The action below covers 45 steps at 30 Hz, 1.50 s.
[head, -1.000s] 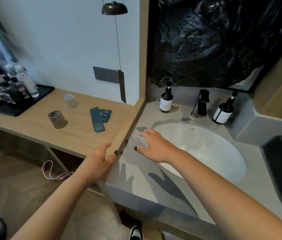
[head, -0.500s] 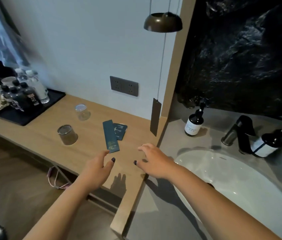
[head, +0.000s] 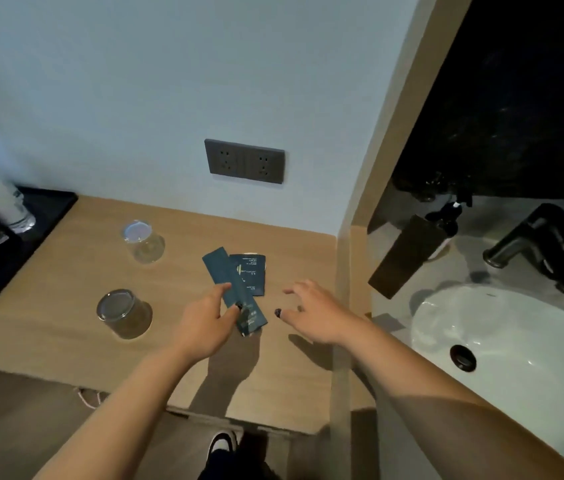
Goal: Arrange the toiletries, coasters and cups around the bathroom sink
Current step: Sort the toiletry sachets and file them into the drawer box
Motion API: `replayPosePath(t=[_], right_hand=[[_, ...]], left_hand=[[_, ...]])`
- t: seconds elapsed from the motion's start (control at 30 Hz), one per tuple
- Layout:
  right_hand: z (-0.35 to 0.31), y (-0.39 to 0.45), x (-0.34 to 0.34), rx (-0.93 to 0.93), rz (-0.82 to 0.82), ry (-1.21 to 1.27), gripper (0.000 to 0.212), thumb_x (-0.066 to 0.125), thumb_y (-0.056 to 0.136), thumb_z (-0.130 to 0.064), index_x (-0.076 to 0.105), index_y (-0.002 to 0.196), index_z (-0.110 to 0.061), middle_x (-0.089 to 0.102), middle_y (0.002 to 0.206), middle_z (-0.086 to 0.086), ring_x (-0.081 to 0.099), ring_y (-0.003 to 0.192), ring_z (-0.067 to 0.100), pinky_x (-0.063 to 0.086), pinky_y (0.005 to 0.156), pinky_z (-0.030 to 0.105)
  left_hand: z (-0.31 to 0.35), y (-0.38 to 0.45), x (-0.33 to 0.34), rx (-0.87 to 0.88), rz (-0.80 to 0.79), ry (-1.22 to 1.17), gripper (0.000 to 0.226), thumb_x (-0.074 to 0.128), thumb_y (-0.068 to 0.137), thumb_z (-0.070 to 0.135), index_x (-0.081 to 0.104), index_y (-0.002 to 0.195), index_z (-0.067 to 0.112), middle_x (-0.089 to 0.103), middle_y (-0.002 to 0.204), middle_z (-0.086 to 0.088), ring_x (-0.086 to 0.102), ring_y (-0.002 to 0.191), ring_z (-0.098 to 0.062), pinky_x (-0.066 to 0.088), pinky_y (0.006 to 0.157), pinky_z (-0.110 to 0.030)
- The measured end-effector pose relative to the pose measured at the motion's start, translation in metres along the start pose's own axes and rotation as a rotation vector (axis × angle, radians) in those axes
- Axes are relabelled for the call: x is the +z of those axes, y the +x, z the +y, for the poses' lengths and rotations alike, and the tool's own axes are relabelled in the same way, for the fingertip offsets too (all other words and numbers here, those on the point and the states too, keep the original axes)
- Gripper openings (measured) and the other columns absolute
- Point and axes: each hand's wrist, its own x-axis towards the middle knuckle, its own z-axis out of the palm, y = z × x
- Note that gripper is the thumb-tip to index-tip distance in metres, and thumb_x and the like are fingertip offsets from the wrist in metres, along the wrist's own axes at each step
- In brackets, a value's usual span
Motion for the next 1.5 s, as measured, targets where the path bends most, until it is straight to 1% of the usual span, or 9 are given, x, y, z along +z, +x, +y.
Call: replayPosePath(t=[0.2, 0.37, 0.5, 0.7, 0.87, 1.1, 1.2, 1.37, 1.5], right_hand=[[-0.022, 0.065, 0.033, 0.088, 0.049, -0.001, 0.046, 0.052, 0.092, -0.027, 0.046, 0.136, -0.014, 0.045, 0.137, 0.006, 0.047, 0.125, 0.022, 0.035, 0.103, 0.03], [-0.025, 0.102, 0.086, 0.26, 0.025, -0.007, 0.047, 0.055, 0.088, -0.028, 0.045, 0.133, -0.019, 0.047, 0.131, 0.003, 0.047, 0.122, 0.023, 0.042, 0.099, 0.035], [-0.026, 0.121, 0.112, 0.321, 0.172, -0.097, 0.043, 0.061, 0.089, -0.032, 0.049, 0.126, -0.014, 0.052, 0.121, 0.006, 0.052, 0.113, 0.024, 0.048, 0.09, 0.036], [-0.02, 0.133, 0.125, 0.372, 0.239, -0.2, 0.049, 0.065, 0.086, -0.036, 0.047, 0.127, -0.015, 0.051, 0.126, 0.005, 0.048, 0.119, 0.025, 0.043, 0.096, 0.036], [-0.021, 0.145, 0.131, 0.458, 0.275, -0.018, 0.044, 0.073, 0.075, -0.022, 0.055, 0.113, -0.012, 0.053, 0.115, 0.008, 0.055, 0.103, 0.03, 0.049, 0.086, 0.042], [-0.02, 0.134, 0.129, 0.475, 0.242, 0.277, 0.003, 0.057, 0.089, -0.009, 0.059, 0.091, -0.009, 0.064, 0.089, 0.009, 0.061, 0.077, 0.023, 0.05, 0.065, 0.035], [-0.028, 0.118, 0.118, 0.459, 0.319, 0.407, 0.005, 0.06, 0.089, -0.008, 0.062, 0.088, -0.013, 0.064, 0.084, 0.001, 0.058, 0.071, 0.009, 0.047, 0.058, 0.02], [-0.048, 0.091, 0.112, 0.442, 0.375, 0.88, 0.011, 0.065, 0.087, -0.003, 0.066, 0.086, -0.014, 0.073, 0.088, 0.003, 0.069, 0.086, 0.022, 0.057, 0.082, 0.044], [-0.061, 0.082, 0.113, 0.396, 0.318, 1.018, 0.015, 0.063, 0.087, 0.001, 0.066, 0.087, -0.014, 0.074, 0.088, 0.005, 0.069, 0.083, 0.021, 0.057, 0.082, 0.044]], left_hand=[[-0.043, 0.051, -0.024, 0.049, -0.079, -0.049, 0.05, 0.05, 0.097, 0.024, 0.038, 0.144, 0.012, 0.047, 0.145, -0.007, 0.044, 0.132, -0.022, 0.035, 0.103, -0.028], [-0.066, 0.066, -0.036, 0.047, -0.093, -0.115, 0.044, 0.051, 0.095, 0.016, 0.045, 0.138, 0.013, 0.053, 0.139, -0.005, 0.047, 0.13, -0.019, 0.032, 0.091, -0.017], [-0.085, 0.078, -0.039, 0.002, -0.146, -0.171, 0.049, 0.052, 0.096, 0.021, 0.04, 0.142, 0.01, 0.048, 0.144, -0.008, 0.044, 0.133, -0.02, 0.033, 0.106, -0.027], [-0.095, 0.088, -0.04, -0.012, -0.145, -0.204, 0.049, 0.05, 0.097, 0.022, 0.04, 0.143, 0.012, 0.048, 0.144, -0.006, 0.044, 0.133, -0.017, 0.031, 0.099, -0.02], [-0.102, 0.087, -0.033, -0.016, -0.163, -0.278, 0.049, 0.055, 0.094, 0.019, 0.043, 0.142, 0.011, 0.05, 0.142, -0.005, 0.045, 0.131, -0.015, 0.033, 0.099, -0.02], [-0.102, 0.086, -0.027, -0.014, -0.153, -0.316, 0.05, 0.056, 0.093, 0.018, 0.043, 0.141, 0.012, 0.052, 0.139, -0.004, 0.047, 0.128, -0.014, 0.034, 0.098, -0.019], [-0.1, 0.084, -0.024, -0.031, -0.152, -0.341, 0.051, 0.056, 0.093, 0.019, 0.042, 0.141, 0.012, 0.053, 0.136, -0.002, 0.049, 0.127, -0.014, 0.035, 0.099, -0.02], [-0.091, 0.084, -0.014, -0.156, -0.139, -0.56, 0.048, 0.051, 0.096, 0.019, 0.037, 0.141, 0.013, 0.059, 0.112, 0.012, 0.054, 0.108, -0.01, 0.04, 0.093, -0.027], [-0.084, 0.085, -0.009, -0.286, -0.094, -0.873, 0.025, 0.051, 0.096, 0.016, 0.055, 0.12, 0.012, 0.069, 0.105, 0.001, 0.063, 0.097, -0.015, 0.049, 0.09, -0.035]])
